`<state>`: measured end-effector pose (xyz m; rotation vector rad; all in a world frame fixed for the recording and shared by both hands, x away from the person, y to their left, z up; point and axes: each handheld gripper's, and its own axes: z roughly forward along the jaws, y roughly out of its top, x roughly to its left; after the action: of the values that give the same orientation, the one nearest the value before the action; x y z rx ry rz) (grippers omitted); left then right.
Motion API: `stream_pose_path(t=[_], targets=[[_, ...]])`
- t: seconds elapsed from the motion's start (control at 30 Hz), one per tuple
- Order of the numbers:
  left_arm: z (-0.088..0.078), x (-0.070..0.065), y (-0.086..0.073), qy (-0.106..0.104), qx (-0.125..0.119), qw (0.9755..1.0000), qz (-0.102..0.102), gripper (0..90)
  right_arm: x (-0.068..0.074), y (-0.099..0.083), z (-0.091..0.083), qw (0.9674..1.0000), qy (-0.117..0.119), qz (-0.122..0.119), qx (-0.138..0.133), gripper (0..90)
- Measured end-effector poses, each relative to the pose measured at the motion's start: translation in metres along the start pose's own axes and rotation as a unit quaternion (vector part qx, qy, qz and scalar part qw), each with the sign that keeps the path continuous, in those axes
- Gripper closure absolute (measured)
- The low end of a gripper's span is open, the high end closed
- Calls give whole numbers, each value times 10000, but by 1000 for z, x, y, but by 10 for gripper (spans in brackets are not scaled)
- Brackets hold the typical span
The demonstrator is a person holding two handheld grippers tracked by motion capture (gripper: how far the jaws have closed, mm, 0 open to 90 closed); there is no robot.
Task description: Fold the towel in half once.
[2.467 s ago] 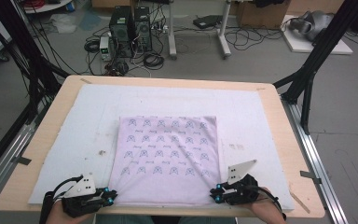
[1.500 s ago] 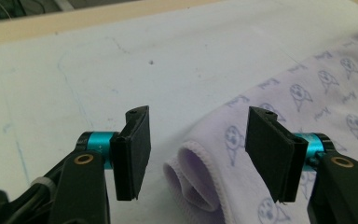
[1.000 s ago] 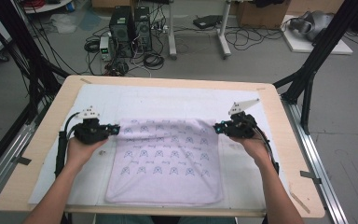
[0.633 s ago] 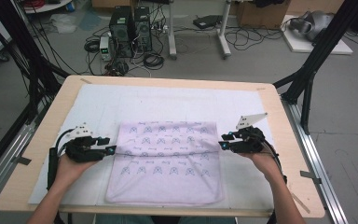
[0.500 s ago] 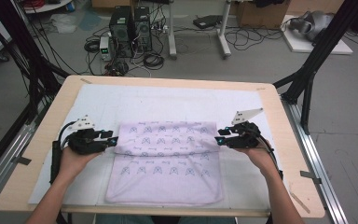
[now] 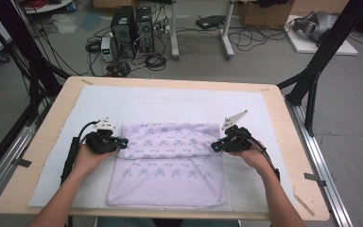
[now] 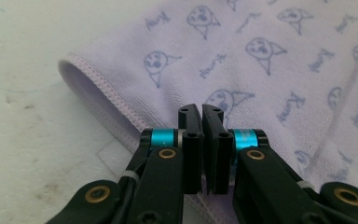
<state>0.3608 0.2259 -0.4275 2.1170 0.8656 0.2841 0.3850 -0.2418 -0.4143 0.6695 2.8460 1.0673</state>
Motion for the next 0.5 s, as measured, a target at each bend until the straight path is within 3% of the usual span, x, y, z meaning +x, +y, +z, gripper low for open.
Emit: stream_pose_path(t=[0.07, 0.13, 0.2, 0.23, 0.3, 0.4, 0.5], targets=[[-6, 1, 2, 69, -303, 9995, -102, 874, -2, 2, -7, 9998, -82, 52, -152, 894], [-11, 3, 4, 96, -439, 9989, -154, 875, -5, 4, -14, 9995, -169, 90, -244, 894], [-11, 4, 4, 55, -399, 9990, -173, 870, -5, 7, -18, 9994, -97, 75, -309, 859], [-9, 4, 3, 5, -348, 9992, -199, 859, -4, 8, -17, 9994, -41, 15, -351, 753], [-6, 4, 3, -92, -217, 9994, -236, 735, -1, 10, -12, 9986, 255, 47, -451, 656], [0, 0, 2, -177, -20, 9998, -134, 677, 5, 13, -2, 9997, 82, -170, -122, 626], [7, -4, 0, -123, 264, 9996, -22, 663, 4, 11, 5, 9999, -17, -131, 41, 650]])
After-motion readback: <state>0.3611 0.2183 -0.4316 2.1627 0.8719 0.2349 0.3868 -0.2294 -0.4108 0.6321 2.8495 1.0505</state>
